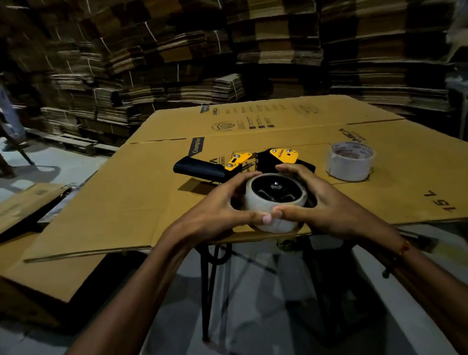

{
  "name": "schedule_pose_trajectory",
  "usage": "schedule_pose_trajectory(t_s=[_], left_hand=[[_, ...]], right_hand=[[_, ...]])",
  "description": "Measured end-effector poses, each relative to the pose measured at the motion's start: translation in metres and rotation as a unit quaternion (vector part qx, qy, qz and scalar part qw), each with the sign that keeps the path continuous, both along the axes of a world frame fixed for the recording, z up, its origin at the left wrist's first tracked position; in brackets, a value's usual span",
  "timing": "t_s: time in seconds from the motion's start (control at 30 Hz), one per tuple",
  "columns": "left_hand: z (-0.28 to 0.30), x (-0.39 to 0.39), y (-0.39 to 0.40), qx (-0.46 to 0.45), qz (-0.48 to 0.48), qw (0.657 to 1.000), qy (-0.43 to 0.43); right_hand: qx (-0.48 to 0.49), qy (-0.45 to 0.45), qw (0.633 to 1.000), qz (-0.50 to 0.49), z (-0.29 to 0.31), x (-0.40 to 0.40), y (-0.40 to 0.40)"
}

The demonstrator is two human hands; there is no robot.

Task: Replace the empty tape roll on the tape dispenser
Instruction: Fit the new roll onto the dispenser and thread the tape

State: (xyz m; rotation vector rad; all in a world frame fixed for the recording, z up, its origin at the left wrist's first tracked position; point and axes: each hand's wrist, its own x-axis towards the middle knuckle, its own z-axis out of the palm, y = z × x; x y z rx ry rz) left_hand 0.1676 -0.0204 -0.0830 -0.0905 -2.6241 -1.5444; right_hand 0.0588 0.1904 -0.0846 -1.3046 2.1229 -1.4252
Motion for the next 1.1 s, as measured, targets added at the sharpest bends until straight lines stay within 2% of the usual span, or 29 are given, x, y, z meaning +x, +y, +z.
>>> schedule_pose_trajectory(t_s=[0.37,0.47,0.57,0.7,0.9,0.97,1.1], left_hand=[[-0.003,0.006,0.008,0.008,0.026,0.999,0.040],[0.000,0.014,0.008,0.040,0.018,0.996,0.080],[0.002,0.027,0.013,0.042,0.056,0.989,0.132],[0.014,0.029,0.017,-0.067,0.112,0.971,0.200],[0.021,-0.005,-0.002,-0.200,0.182,0.922,0.278],[0.027,-0.013,-0.015,-0.245,0.220,0.911,0.248],[0.030,-0.016,-0.045,-0.409,0.201,0.888,0.066]], right_hand=[[-0.011,-0.055,0.998,0.012,0.004,0.002,0.001],[-0.004,-0.046,0.999,0.011,0.004,0.004,0.000],[0.007,-0.032,0.999,0.013,0.005,0.007,-0.002],[0.014,-0.023,1.000,0.007,0.003,0.007,-0.001],[-0.004,-0.025,1.000,-0.018,0.004,0.008,-0.001],[-0.014,-0.026,0.999,-0.029,0.002,0.007,0.001],[-0.029,-0.004,0.997,-0.078,0.002,0.007,0.007]])
